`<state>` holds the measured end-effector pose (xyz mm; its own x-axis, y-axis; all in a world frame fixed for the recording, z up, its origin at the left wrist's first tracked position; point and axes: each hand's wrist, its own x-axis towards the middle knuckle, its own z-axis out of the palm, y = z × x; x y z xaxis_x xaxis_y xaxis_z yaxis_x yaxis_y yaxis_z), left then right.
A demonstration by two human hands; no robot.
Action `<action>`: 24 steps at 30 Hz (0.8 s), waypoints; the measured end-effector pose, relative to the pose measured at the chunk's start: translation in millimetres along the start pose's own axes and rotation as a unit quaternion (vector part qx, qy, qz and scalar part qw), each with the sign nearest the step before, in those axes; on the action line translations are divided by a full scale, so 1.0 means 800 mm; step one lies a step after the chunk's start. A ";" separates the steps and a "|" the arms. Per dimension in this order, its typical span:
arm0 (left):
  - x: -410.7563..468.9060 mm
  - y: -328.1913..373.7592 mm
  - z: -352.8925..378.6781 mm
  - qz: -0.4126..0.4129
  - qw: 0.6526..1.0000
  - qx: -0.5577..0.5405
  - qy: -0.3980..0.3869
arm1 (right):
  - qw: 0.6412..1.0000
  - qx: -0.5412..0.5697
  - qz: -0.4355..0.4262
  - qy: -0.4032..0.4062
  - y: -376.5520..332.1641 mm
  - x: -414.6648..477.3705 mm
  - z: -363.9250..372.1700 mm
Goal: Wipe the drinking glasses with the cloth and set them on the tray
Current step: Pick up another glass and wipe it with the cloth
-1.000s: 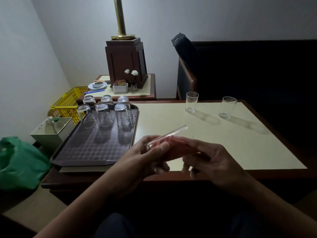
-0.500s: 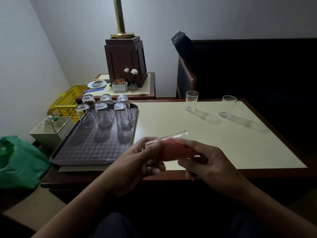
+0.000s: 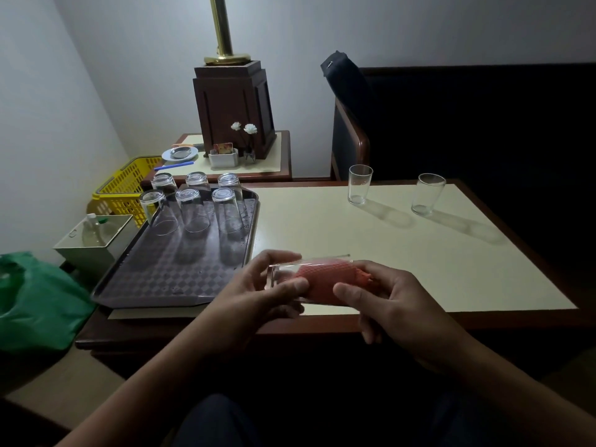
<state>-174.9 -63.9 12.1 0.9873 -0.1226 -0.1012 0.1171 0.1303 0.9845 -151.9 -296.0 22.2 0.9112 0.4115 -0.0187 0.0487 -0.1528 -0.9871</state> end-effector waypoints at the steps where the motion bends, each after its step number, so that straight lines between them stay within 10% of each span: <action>1: 0.000 0.001 -0.003 0.047 0.997 0.053 0.003 | 1.000 0.012 0.008 0.002 0.000 0.001 -0.002; 12: 0.004 -0.004 -0.009 -0.006 1.000 -0.003 0.015 | 0.998 0.040 0.033 -0.023 0.010 0.008 -0.009; 18: 0.007 0.000 -0.025 -0.011 0.998 -0.001 0.056 | 0.956 0.245 0.112 0.113 0.015 0.027 -0.042; 24: 0.008 0.000 -0.016 -0.052 0.996 -0.052 0.042 | 0.990 0.080 -0.012 0.119 0.018 0.021 -0.034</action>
<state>-167.5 -52.0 9.7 0.9744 -0.0579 -0.2171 0.2246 0.2228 0.9487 -124.7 -315.7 12.3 0.9821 0.1870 0.0244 0.0234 0.0074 -0.9997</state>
